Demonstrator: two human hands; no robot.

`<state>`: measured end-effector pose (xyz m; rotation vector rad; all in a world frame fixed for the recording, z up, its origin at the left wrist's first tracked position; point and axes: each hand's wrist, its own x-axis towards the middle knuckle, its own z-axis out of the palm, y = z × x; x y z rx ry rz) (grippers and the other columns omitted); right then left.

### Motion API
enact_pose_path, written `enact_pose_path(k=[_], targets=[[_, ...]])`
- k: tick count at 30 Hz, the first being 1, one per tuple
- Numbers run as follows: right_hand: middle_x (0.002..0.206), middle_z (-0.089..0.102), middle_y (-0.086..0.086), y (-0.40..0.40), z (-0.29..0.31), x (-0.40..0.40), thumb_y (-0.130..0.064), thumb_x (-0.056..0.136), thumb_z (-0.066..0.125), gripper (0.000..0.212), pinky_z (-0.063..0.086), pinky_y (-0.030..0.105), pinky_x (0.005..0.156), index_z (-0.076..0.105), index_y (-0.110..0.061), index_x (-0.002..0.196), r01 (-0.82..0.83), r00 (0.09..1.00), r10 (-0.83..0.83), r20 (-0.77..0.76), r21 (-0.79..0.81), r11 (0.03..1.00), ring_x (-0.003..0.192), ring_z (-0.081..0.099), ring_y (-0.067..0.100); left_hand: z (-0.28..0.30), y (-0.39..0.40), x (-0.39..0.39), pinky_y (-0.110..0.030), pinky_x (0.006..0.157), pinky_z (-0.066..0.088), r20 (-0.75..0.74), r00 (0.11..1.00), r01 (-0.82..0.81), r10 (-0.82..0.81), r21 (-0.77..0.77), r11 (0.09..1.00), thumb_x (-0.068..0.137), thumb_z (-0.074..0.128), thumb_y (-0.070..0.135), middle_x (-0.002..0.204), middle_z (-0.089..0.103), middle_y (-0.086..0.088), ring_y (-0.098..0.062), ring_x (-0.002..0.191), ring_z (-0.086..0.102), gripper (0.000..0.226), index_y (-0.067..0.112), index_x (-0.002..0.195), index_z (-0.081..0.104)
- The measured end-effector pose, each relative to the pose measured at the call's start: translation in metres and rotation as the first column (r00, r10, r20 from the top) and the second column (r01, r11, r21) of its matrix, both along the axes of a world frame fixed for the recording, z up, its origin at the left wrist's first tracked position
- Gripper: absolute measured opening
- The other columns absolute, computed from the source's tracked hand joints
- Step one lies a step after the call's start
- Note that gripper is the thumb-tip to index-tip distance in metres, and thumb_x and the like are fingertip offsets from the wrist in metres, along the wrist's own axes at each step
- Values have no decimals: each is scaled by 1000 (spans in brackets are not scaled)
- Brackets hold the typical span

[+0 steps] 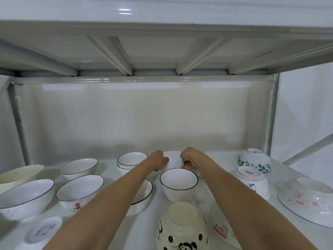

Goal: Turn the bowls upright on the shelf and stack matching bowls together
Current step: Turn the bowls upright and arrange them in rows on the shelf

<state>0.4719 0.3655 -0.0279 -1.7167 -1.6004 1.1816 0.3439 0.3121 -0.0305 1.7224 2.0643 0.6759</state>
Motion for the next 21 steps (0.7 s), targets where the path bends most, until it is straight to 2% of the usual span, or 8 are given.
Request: enact_pose_path(k=[2, 4, 8, 10, 13, 16, 19, 21], targets=[[67, 54, 19, 4, -4, -4, 5, 94, 38, 25, 55, 41, 70, 47, 3, 70, -3, 999, 1, 47, 34, 999, 57, 54, 27, -3, 2, 0, -27, 58, 40, -93, 996, 2, -4, -20, 1000, 95, 40, 18, 87, 49, -10, -21, 61, 45, 14, 7, 87, 42], [62, 55, 17, 5, -6, -6, 6, 93, 40, 25, 53, 40, 80, 47, 2, 69, -7, 995, 2, 98, 49, 999, 57, 53, 26, -4, 4, 0, -26, 58, 38, -163, 987, 4, -10, -34, 999, 95, 40, 16, 98, 53, -15, -26, 72, 49, 12, 5, 98, 44], [59, 53, 15, 2, 0, -3, 2, 95, 39, 29, 46, 33, 58, 45, 0, 67, -44, 969, 23, 246, 79, 996, 52, 49, 23, 1, 6, 6, -34, 87, 44, -321, 946, 33, -39, -23, 999, 97, 39, 13, 128, 56, -20, -34, 114, 54, 33, -4, 124, 48], [55, 54, 15, 1, 4, 2, 0, 94, 41, 25, 44, 33, 52, 46, 1, 69, -51, 954, 17, 299, 105, 993, 50, 50, 23, 2, 6, 13, -33, 91, 44, -405, 913, 60, -53, 4, 998, 96, 40, 13, 130, 55, -21, -34, 120, 51, 33, -4, 123, 50], [57, 55, 15, 1, 11, 14, 2, 87, 43, 18, 45, 29, 51, 48, -1, 70, -17, 955, -56, 292, 243, 970, 51, 53, 24, 4, 6, 26, -37, 96, 42, -488, 872, 85, -35, 80, 993, 92, 44, 15, 131, 47, -21, -36, 121, 48, 34, 0, 122, 52], [72, 58, 14, 4, 18, 40, -1, 83, 43, 10, 46, 28, 59, 51, -2, 77, 9, 951, -129, 281, 392, 920, 67, 59, 27, 10, 13, 42, -37, 95, 42, -465, 884, 163, -57, 190, 968, 92, 46, 15, 129, 47, -19, -35, 119, 47, 33, 2, 121, 54], [89, 59, 13, 8, 20, 69, -4, 85, 46, 4, 43, 27, 70, 51, -4, 85, 60, 927, -221, 303, 460, 886, 94, 62, 31, 22, 20, 63, -33, 84, 46, -344, 918, 283, -199, 216, 934, 90, 46, 9, 102, 60, -19, -25, 88, 51, 13, 10, 84, 57], [75, 52, 7, 11, 18, 85, -4, 86, 46, 15, 41, 27, 67, 45, -5, 71, 64, 904, -232, 360, 422, 904, 87, 60, 30, 26, 23, 78, -35, 76, 51, -222, 934, 312, -280, 125, 942, 90, 42, 4, 83, 58, -20, -23, 73, 51, 18, 12, 75, 49]])
